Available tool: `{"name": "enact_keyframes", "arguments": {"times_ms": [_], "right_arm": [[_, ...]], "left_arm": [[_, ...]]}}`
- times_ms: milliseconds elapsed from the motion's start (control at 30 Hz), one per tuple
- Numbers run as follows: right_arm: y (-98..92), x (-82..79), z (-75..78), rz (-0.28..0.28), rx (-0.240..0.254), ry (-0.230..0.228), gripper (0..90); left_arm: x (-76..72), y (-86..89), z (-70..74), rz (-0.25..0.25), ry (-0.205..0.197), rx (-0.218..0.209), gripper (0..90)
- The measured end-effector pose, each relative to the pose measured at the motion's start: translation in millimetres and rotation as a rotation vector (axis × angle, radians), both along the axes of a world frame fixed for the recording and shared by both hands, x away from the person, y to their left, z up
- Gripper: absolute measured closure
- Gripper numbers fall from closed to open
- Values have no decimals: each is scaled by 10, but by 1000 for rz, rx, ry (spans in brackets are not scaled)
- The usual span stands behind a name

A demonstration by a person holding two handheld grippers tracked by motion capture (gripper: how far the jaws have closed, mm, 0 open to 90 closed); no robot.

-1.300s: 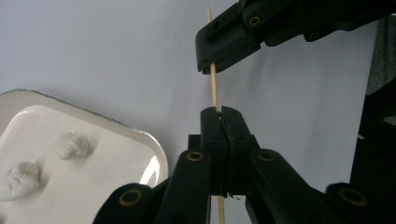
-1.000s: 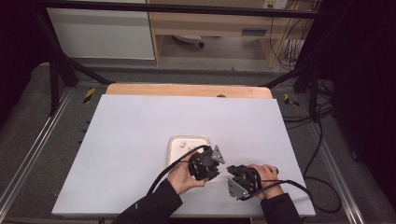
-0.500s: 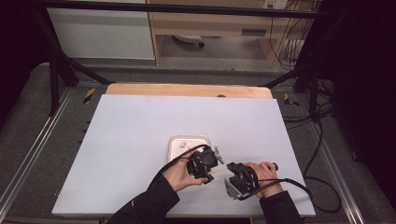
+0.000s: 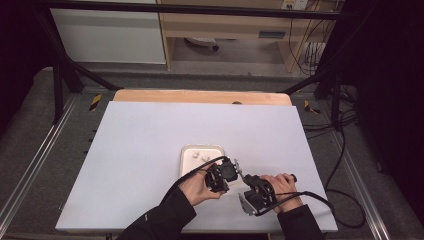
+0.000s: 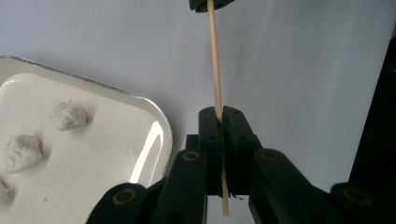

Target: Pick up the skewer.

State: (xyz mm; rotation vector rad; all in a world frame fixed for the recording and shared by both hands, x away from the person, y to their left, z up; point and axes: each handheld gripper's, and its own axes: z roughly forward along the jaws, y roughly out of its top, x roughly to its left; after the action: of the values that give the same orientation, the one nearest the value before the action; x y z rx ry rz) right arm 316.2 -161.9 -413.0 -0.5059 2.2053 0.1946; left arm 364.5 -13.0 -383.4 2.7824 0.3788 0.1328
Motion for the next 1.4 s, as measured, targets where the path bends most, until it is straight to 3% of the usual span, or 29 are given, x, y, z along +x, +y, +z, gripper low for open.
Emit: {"name": "enact_keyframes", "arguments": {"times_ms": [167,367,500,600,767,1000,1167,1300,1400], "right_arm": [[23,15,-1,26,7,-4,894],[47,19,0,6,19,-9,878],[7,22,68,-41,67,-5,733],[-50,28,141,-83,135,7,618],[-151,56,246,-189,302,93,421],[-284,146,230,-356,533,252,260],[-350,217,124,-474,629,368,163],[-375,260,52,-557,678,451,64],[-380,277,16,-588,716,485,43]], "left_arm": [[-6,40,-25,24,-19,-14,885],[-17,66,-26,53,-43,-21,887],[10,148,1,75,-63,-36,887],[17,236,34,88,-71,-52,887],[22,425,55,122,-85,-81,887],[15,757,53,177,-96,-119,886],[0,1022,36,233,-104,-184,886],[-24,1233,31,283,-119,-255,886],[-51,1389,33,312,-129,-312,886]]}}
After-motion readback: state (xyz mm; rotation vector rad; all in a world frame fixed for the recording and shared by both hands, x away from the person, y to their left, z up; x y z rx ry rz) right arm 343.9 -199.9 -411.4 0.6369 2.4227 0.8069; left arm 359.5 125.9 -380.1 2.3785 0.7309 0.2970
